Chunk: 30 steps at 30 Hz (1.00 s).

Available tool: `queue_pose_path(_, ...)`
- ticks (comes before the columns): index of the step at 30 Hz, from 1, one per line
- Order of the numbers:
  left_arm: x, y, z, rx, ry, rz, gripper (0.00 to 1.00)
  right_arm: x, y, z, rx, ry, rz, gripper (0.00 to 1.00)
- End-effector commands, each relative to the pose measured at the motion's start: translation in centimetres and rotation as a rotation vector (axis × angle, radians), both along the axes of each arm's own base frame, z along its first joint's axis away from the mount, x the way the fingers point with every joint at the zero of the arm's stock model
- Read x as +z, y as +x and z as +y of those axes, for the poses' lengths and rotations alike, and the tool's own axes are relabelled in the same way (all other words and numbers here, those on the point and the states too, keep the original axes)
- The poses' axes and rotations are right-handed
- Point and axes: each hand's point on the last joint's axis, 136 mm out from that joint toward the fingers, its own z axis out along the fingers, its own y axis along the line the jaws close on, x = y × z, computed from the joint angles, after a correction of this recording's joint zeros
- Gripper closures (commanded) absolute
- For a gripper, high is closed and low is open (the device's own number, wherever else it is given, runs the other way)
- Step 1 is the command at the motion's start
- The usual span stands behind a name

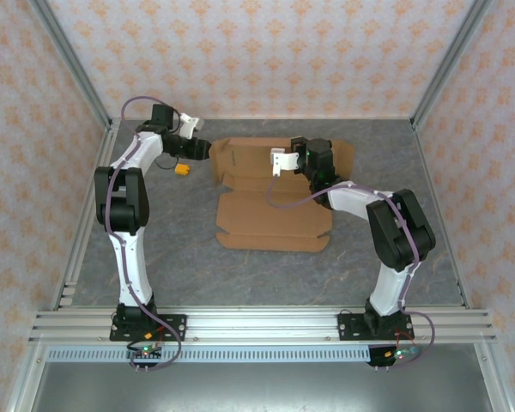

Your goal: Fold the paper box

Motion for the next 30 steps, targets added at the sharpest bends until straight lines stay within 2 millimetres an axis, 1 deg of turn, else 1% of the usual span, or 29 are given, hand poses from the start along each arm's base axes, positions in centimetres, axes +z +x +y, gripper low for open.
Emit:
queue_pose_path(1,0.3,-0.5,-1.1,-0.055,-0.031,0.012,0.48,2.0,0.2,0.8,0.012,0.021,-0.065,1.00)
queue_pose_path(5,0.5,-0.4,-1.4,-0.071,-0.053,0.019,0.48,2.1,0.2,0.9,0.027,0.018,-0.075,1.00)
queue_pose_path(12,1.0,-1.2,-2.1,-0.138,-0.081,0.021,0.49,2.2,0.3,1.4,0.054,0.000,-0.110,1.00)
queue_pose_path(17,1.3,-1.3,-2.7,-0.163,-0.093,0.014,0.48,2.1,0.2,1.4,0.057,-0.004,-0.119,1.00)
queue_pose_path(24,1.4,-1.9,-3.6,-0.204,-0.068,-0.011,0.45,1.5,-0.1,1.4,0.059,-0.011,-0.118,1.00)
queue_pose_path(30,1.8,-2.1,-3.9,-0.215,-0.042,-0.073,0.43,1.6,0.0,1.4,0.054,-0.009,-0.114,1.00)
